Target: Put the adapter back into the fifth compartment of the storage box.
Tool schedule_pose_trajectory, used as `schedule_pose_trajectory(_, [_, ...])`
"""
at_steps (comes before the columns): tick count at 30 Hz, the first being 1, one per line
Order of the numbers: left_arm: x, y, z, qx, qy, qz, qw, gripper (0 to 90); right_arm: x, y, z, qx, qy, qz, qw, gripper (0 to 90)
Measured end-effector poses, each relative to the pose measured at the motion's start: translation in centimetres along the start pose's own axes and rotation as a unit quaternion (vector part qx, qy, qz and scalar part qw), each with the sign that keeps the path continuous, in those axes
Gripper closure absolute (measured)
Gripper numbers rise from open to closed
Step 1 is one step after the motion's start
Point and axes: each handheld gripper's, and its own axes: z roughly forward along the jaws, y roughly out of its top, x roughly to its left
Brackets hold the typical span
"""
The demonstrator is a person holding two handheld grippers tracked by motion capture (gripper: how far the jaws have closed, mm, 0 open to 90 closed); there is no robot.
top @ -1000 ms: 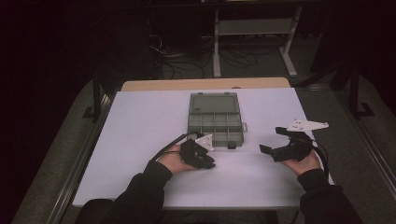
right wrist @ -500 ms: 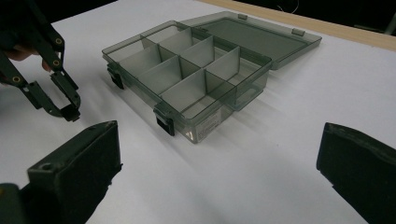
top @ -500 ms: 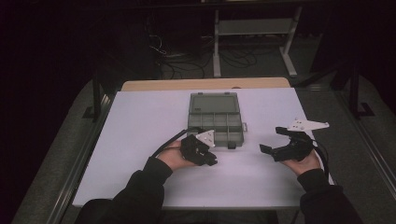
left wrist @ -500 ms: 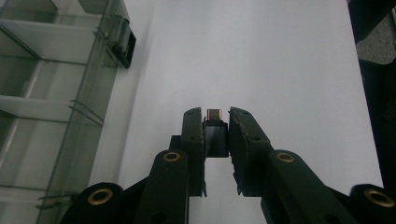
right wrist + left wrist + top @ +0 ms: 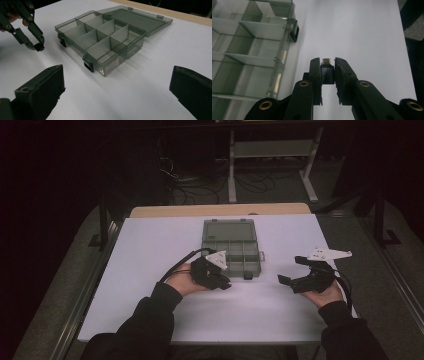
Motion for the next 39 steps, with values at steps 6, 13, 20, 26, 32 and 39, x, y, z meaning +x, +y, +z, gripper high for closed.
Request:
schedule_pose_trajectory(6, [0.5, -0.1, -0.9, -0.012, 0.008, -0.01, 0.9998, 76.6, 0.0, 0.0, 0.0, -0.001, -0.001, 0.0, 1.0, 0.0])
schedule_pose_trajectory(13, [1.2, -0.4, -2.3, -0.03, 0.018, -0.02, 0.9992, 76.6, 0.0, 0.0, 0.0, 0.0, 0.0, 0.001, 1.0, 0.0])
schedule_pose_trajectory(20, [1.7, -0.5, -3.0, -0.036, 0.028, -0.026, 0.9986, 76.6, 0.0, 0.0, 0.0, 0.001, 0.0, 0.001, 1.0, 0.0])
schedule_pose_trajectory(26, [2.1, -0.6, -3.4, -0.041, 0.035, -0.031, 0.9981, 76.6, 0.0, 0.0, 0.0, 0.001, 0.0, 0.001, 1.0, 0.0])
schedule_pose_trajectory(32, [2.6, -1.0, -3.7, -0.047, 0.04, -0.039, 0.9973, 76.6, 0.0, 0.0, 0.0, 0.001, 0.001, 0.002, 1.0, 0.0])
schedule_pose_trajectory(39, [3.1, -1.3, -4.2, -0.053, 0.048, -0.048, 0.9963, 76.6, 0.0, 0.0, 0.0, 0.0, 0.001, 0.001, 1.0, 0.0])
